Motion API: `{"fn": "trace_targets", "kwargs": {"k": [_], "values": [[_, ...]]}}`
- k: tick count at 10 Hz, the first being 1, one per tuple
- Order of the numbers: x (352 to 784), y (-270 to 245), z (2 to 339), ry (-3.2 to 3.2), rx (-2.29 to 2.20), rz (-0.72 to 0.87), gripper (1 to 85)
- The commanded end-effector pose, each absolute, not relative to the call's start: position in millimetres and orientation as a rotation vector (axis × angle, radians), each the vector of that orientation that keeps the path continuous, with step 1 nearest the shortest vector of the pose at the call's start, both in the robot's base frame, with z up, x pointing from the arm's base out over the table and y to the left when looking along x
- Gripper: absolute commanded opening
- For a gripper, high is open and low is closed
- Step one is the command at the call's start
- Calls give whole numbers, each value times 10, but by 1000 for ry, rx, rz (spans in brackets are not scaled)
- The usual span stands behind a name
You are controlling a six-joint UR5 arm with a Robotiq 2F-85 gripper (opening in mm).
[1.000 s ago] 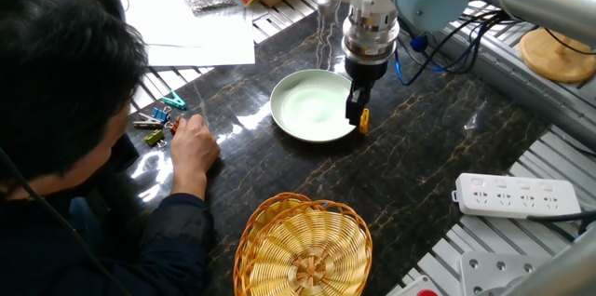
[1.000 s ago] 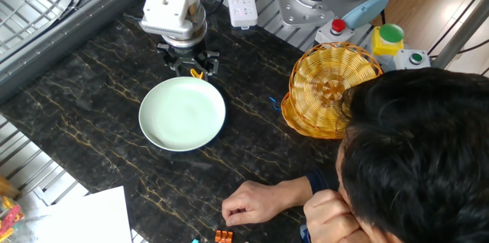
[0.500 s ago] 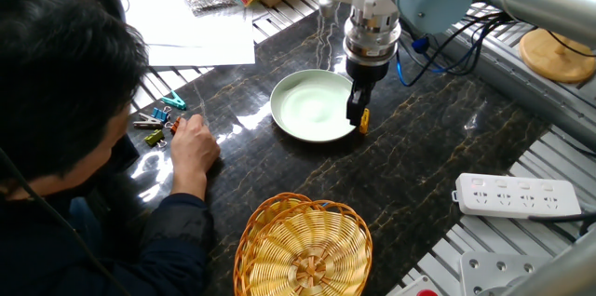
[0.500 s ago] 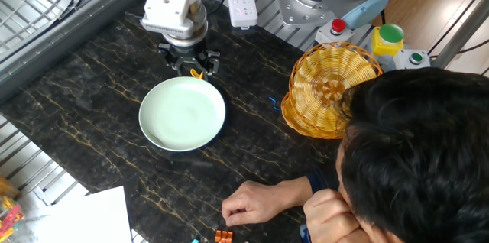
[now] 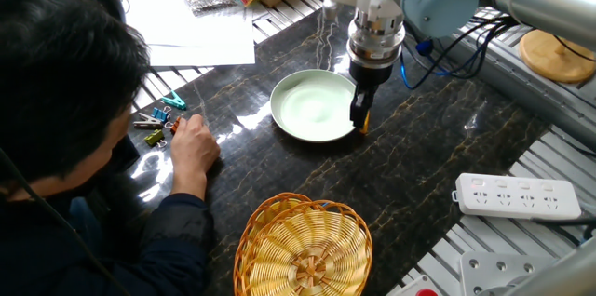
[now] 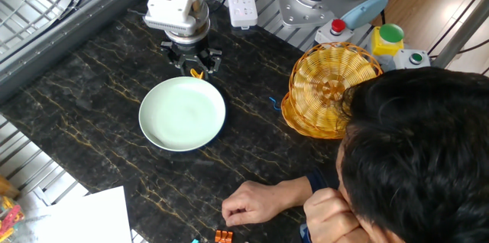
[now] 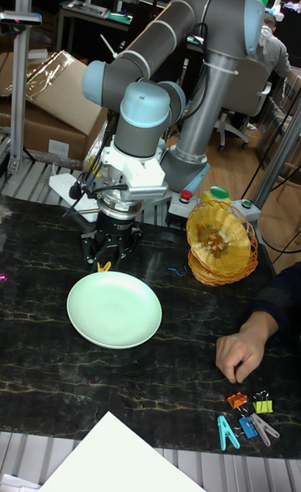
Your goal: Use a clamp
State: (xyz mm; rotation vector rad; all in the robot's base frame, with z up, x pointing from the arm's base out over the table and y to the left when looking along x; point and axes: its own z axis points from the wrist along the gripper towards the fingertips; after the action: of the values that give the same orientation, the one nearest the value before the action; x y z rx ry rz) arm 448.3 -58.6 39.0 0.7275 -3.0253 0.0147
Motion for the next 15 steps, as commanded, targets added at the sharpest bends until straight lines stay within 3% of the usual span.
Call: {"fn": "trace_targets", "kwargs": {"k": [1,3,5,6,11,15], "values": [[4459,-545,394,-3042,696,-7,507],[4465,-496,388,-3062,635,-25,330],[4469,-436,420,-3073,544,-40,57],[4433,-452,483,-3048,540,-35,10],[4449,-311,892,-2998,520,-67,10],[4879,133,1121,-3036,486,-65,10]]}}
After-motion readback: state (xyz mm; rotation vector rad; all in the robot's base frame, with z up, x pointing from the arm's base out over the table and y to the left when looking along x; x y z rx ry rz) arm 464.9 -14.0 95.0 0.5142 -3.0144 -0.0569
